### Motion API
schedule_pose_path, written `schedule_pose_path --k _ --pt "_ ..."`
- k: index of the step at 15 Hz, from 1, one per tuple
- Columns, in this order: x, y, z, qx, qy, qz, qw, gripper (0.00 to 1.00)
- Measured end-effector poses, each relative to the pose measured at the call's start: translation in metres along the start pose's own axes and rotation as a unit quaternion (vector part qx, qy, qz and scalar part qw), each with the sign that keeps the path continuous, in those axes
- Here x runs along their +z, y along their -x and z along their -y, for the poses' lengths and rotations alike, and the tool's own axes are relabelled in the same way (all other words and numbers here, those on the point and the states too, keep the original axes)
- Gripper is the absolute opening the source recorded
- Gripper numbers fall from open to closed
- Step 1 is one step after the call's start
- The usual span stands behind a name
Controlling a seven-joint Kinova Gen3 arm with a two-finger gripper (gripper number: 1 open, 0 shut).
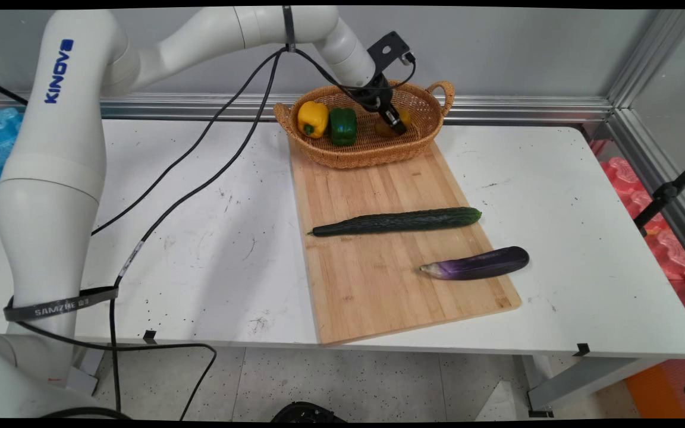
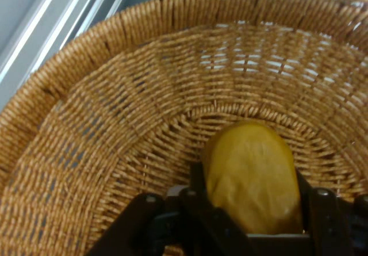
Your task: Place the picked object on the cutting board
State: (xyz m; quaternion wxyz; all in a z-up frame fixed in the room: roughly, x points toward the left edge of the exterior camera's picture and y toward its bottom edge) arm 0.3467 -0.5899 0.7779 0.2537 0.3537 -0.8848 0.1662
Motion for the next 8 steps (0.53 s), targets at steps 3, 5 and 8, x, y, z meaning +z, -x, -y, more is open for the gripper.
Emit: schedule_pose_path --k 3,5,8 --pt "-0.008 -0.007 -0.004 0.000 -0.002 -0.007 1.0000 0.00" --pt "-0.020 -0.018 -0.009 0.005 -0.002 -0.015 0.9999 0.00" --pt "-0.049 -0.037 -0.023 0.020 0.001 -0.032 0.9993 0.00"
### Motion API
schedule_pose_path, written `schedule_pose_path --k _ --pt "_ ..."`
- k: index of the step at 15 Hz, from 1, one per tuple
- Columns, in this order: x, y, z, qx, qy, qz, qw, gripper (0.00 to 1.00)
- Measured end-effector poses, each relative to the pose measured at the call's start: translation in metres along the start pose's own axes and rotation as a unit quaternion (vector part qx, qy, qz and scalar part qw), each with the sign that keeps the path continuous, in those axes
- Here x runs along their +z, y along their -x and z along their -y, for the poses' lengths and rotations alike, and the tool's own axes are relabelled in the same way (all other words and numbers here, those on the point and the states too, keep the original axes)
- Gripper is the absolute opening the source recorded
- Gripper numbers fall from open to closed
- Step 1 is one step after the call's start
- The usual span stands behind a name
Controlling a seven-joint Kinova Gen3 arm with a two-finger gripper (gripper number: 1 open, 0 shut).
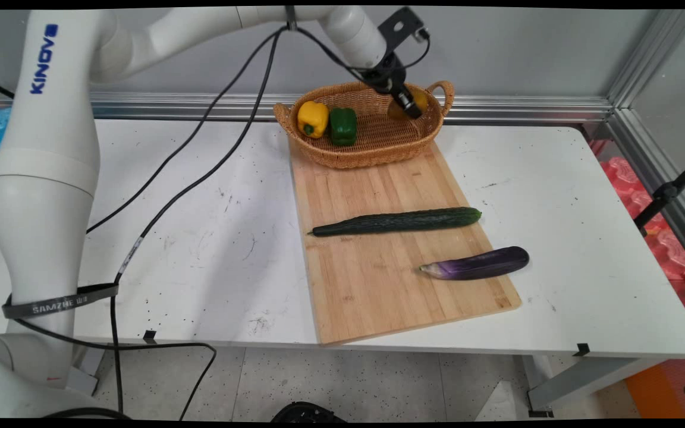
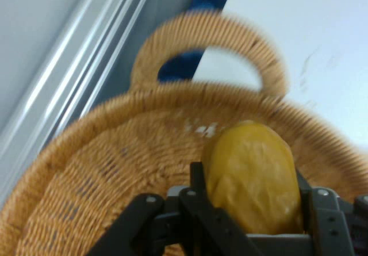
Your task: Place the picked object on the cutting board
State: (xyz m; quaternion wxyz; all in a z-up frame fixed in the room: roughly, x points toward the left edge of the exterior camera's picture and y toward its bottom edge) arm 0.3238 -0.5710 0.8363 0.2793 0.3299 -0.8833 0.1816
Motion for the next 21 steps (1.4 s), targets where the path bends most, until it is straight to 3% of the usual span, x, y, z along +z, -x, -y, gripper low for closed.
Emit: schedule_pose_path --k 4,8,15,21 --pt "-0.042 -0.021 -0.028 0.022 0.021 -0.015 0.9994 0.00" --pt "-0.078 -0.022 -0.066 0.039 0.057 -0.018 0.9975 0.00" --pt "-0.116 0.013 -0.134 0.080 0.113 -0.001 0.9903 0.00" --pt "-0.121 0.048 -0.171 0.107 0.137 0.015 0.9847 0.00"
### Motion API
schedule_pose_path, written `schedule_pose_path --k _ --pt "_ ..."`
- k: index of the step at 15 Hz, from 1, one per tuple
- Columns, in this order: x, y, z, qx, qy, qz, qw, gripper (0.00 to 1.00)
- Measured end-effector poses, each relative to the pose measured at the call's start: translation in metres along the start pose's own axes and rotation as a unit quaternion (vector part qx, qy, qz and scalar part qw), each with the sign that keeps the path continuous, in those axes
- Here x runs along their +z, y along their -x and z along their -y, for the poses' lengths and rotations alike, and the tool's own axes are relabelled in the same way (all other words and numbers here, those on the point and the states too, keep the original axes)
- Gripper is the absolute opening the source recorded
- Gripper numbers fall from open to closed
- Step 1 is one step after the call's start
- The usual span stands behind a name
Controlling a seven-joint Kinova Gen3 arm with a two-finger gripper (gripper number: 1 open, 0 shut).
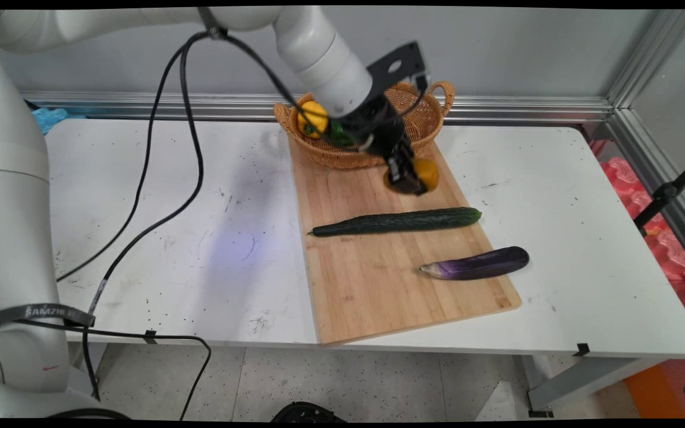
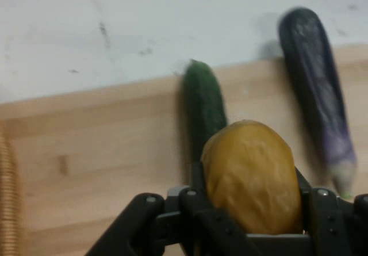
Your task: Place the picked object on the cutting board
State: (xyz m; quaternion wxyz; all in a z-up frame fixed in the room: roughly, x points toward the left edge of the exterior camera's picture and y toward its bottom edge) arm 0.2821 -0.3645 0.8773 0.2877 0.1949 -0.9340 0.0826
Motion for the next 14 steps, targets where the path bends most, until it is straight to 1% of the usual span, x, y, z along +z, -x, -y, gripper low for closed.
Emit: schedule_pose_path --k 3,7,9,14 --pt "0.008 0.015 -0.021 0.015 0.018 0.005 0.9997 0.00" --pt "0.020 0.031 -0.041 0.024 0.035 0.011 0.9990 0.00" --pt "0.026 0.038 -0.049 0.025 0.042 0.013 0.9987 0.00" --pt "0.039 0.049 -0.062 0.025 0.051 0.018 0.9982 0.00"
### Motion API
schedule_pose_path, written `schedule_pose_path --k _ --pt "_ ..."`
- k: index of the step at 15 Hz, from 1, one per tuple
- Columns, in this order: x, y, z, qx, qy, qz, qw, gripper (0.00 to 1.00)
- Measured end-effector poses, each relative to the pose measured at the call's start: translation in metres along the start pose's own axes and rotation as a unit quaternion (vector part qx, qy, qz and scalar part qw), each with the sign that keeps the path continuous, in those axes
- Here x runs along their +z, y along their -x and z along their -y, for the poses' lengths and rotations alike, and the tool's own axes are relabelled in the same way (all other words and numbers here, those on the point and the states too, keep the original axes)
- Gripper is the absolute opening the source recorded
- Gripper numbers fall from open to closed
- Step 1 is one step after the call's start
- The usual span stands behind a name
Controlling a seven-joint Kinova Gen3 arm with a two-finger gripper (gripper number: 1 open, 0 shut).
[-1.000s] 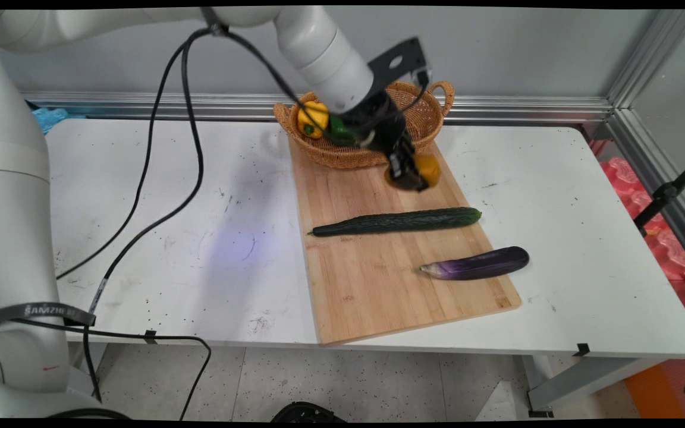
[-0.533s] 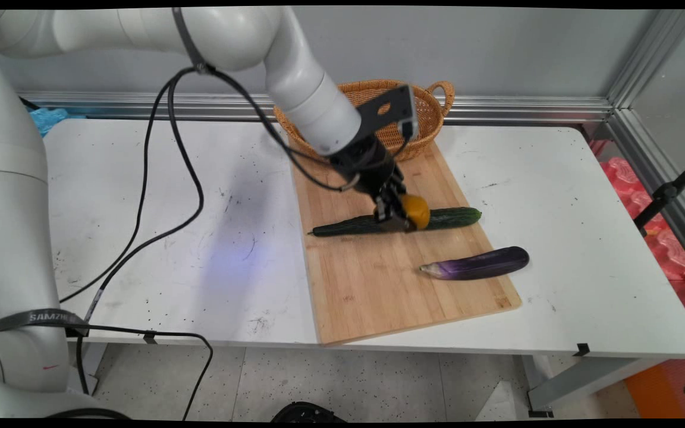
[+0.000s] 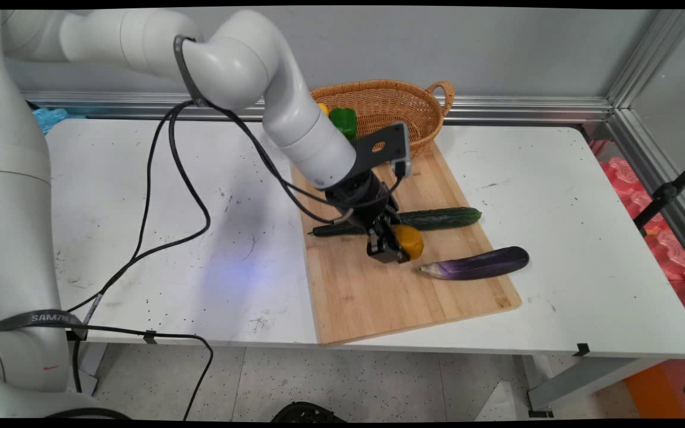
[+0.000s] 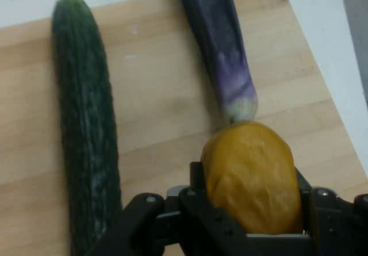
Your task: Place the picked object on the cutting board
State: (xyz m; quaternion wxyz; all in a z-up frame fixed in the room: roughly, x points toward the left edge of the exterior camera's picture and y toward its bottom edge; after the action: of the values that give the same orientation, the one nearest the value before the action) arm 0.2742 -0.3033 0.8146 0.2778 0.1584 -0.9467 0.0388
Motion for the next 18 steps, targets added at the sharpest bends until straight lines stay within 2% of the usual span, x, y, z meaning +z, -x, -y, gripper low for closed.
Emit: schedule_pose_path --k 9,16,17,18 --pt "0.018 0.021 -0.008 -0.008 0.004 0.016 0.9998 0.00" --pt "0.024 0.025 -0.006 -0.018 -0.002 0.015 0.9997 0.00" --pt "0.025 0.025 -0.007 -0.020 0.000 0.015 0.9997 1.00" --pt "0.025 0.025 -0.008 -0.021 0.001 0.015 0.9997 1.00"
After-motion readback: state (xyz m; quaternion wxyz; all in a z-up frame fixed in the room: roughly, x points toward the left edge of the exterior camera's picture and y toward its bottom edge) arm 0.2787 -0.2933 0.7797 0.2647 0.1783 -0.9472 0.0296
